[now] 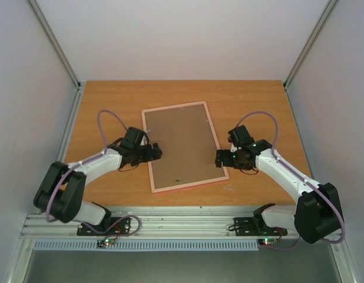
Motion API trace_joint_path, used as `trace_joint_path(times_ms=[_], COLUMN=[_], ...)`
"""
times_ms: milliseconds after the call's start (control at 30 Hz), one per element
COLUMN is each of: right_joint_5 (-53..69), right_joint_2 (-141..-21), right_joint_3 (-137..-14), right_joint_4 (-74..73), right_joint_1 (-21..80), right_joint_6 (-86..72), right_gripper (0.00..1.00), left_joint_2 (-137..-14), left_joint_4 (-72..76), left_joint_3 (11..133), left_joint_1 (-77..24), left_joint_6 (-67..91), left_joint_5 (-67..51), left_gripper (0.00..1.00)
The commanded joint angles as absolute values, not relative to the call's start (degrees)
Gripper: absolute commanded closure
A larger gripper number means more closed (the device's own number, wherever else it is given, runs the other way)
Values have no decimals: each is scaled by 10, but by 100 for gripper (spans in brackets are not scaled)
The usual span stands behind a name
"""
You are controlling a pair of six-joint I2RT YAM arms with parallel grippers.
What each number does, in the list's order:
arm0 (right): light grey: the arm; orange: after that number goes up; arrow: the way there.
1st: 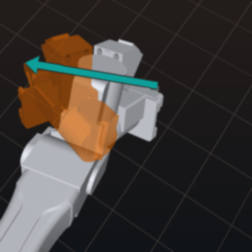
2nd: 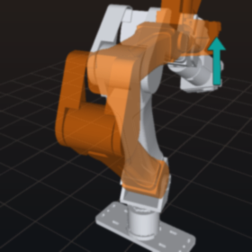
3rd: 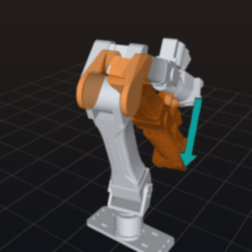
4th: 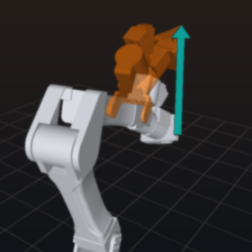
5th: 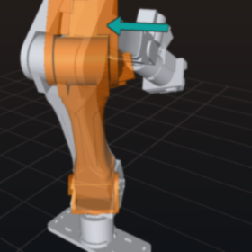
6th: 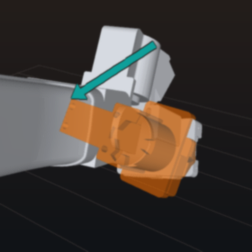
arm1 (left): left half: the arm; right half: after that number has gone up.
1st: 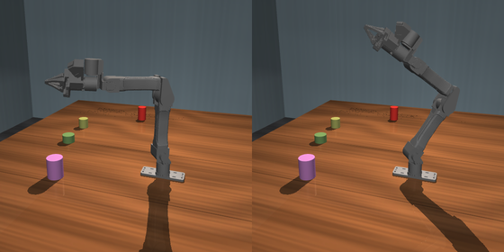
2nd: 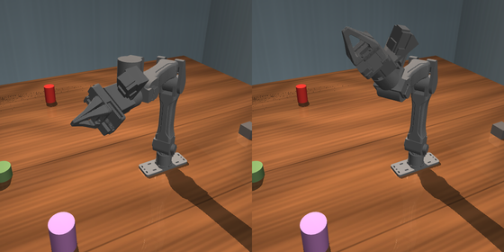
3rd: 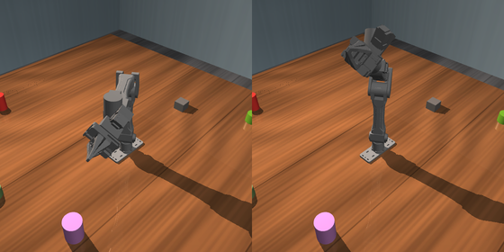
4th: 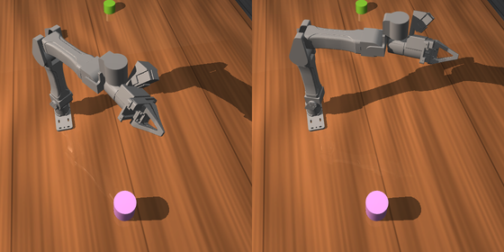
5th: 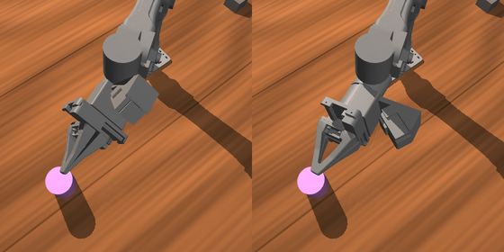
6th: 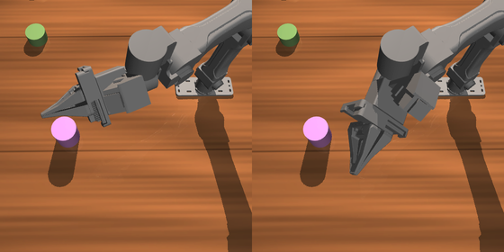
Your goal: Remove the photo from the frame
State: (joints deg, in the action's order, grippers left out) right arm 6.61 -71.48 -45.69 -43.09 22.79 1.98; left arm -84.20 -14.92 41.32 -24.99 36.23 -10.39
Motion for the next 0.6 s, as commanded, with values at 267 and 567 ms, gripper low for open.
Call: trace_joint_path(times_ms=[267, 567], right_joint_5=[-67, -122], right_joint_2=[-719, -839], right_joint_3=[-507, -533], right_joint_4=[-467, -406], right_joint_1=[84, -16], right_joint_6=[1, -11], right_gripper=[2, 9], left_joint_2=[-631, -534], left_joint_4=[-153, -208], left_joint_3=[327, 317], left_joint_1=[-211, -204], left_joint_6=[383, 381], left_joint_5=[-88, -95], left_gripper=[1, 1])
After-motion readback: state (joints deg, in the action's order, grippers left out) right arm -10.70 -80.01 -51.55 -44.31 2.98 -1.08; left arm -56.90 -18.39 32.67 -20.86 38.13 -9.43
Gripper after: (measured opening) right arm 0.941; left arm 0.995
